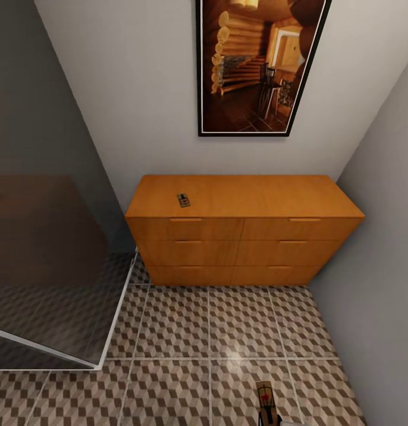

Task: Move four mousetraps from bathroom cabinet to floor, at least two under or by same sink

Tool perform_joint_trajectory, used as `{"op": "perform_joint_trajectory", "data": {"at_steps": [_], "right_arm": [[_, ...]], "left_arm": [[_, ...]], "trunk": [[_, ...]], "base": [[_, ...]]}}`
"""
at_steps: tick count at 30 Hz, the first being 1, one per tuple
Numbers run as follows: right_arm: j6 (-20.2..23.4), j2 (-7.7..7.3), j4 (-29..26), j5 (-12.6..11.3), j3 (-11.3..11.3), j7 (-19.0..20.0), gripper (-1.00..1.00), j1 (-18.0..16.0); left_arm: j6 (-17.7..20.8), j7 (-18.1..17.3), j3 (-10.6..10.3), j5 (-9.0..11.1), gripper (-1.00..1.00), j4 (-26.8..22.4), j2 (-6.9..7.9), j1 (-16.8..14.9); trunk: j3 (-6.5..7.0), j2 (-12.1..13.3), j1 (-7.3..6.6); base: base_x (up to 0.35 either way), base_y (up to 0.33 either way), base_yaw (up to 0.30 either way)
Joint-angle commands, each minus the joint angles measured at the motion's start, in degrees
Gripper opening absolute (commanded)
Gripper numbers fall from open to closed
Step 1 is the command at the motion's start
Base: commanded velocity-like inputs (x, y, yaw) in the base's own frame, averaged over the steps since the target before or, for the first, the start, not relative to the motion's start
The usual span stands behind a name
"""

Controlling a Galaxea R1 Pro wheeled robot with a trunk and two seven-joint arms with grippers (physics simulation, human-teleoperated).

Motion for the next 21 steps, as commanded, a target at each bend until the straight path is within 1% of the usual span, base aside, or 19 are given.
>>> {"op": "perform_joint_trajectory", "data": {"at_steps": [1,3,7,9,10,12,15,16,18,19,20,21], "right_arm": [[-0.2,0.00,0.0,-0.5,0.5,-0.2,-1.00,-0.1],[-0.2,-0.01,0.0,-0.5,0.5,-0.2,-1.00,-0.1],[-0.2,0.01,0.0,-0.5,0.5,-0.2,-1.00,0.0],[-0.2,-0.02,0.0,-0.5,0.5,-0.2,-1.00,-0.1],[-0.2,-0.03,0.0,-0.5,0.5,-0.2,-1.00,-0.1],[-0.2,-0.07,0.0,-0.5,0.5,-0.2,-1.00,0.0],[-0.2,-0.08,0.0,-0.5,0.5,-0.2,-1.00,0.0],[-0.2,-0.09,0.0,-0.5,0.5,-0.2,-1.00,0.0],[-0.2,-0.08,0.0,-0.5,0.5,-0.2,-1.00,0.0],[-0.2,-0.09,0.0,-0.5,0.5,-0.2,-1.00,-0.1],[-0.2,-0.09,0.0,-0.5,0.5,-0.2,-1.00,-0.1],[-0.2,-0.09,0.0,-0.5,0.5,-0.2,-1.00,0.0]], "left_arm": [[-0.4,0.3,-0.4,0.2,1.00,0.2,-0.07,-0.1],[-0.4,0.6,-0.3,0.2,1.00,-0.4,-0.11,-0.1],[-0.4,0.7,-0.3,0.2,1.00,-3.4,-0.23,-0.1],[-0.3,0.7,-0.2,0.2,1.00,-4.3,-0.60,-0.1],[-0.2,0.8,-0.2,0.2,1.00,-4.9,-1.09,-0.1],[-0.1,0.9,-0.2,0.2,1.00,-5.6,-1.64,-0.1],[0.0,1.0,-0.1,0.2,1.00,-6.4,-2.04,-0.1],[0.7,1.0,-0.1,0.2,1.00,-9.7,-2.39,-0.1],[3.0,1.1,-0.1,0.2,1.00,-12.8,-2.48,-0.1],[5.6,1.1,-0.1,0.2,1.00,-15.3,-2.52,-0.1],[7.2,1.1,-0.1,0.2,1.00,-16.7,-2.53,-0.1],[10.7,1.1,-0.1,0.1,1.00,-19.8,-2.55,-0.1]], "trunk": [[-0.09,-0.1,0.03],[-0.09,-0.1,0.03],[-0.09,-0.1,0.03],[-0.09,-0.1,0.03],[-0.09,-0.1,0.03],[-0.09,-0.1,0.03],[-0.09,-0.1,0.03],[-0.09,-0.1,0.03],[-0.09,-0.1,0.03],[-0.09,-0.1,0.03],[-0.09,-0.1,0.03],[-0.09,-0.1,0.03]], "base": [[0.000,0.000,0.000],[0.000,0.000,0.000],[0.000,0.000,0.000],[0.000,0.000,0.000],[0.000,0.000,0.000],[0.000,0.000,0.000],[0.000,0.000,0.000],[0.000,0.000,0.000],[0.000,0.000,0.000],[0.000,0.000,0.000],[0.000,0.000,0.000],[0.000,0.000,0.000]]}}
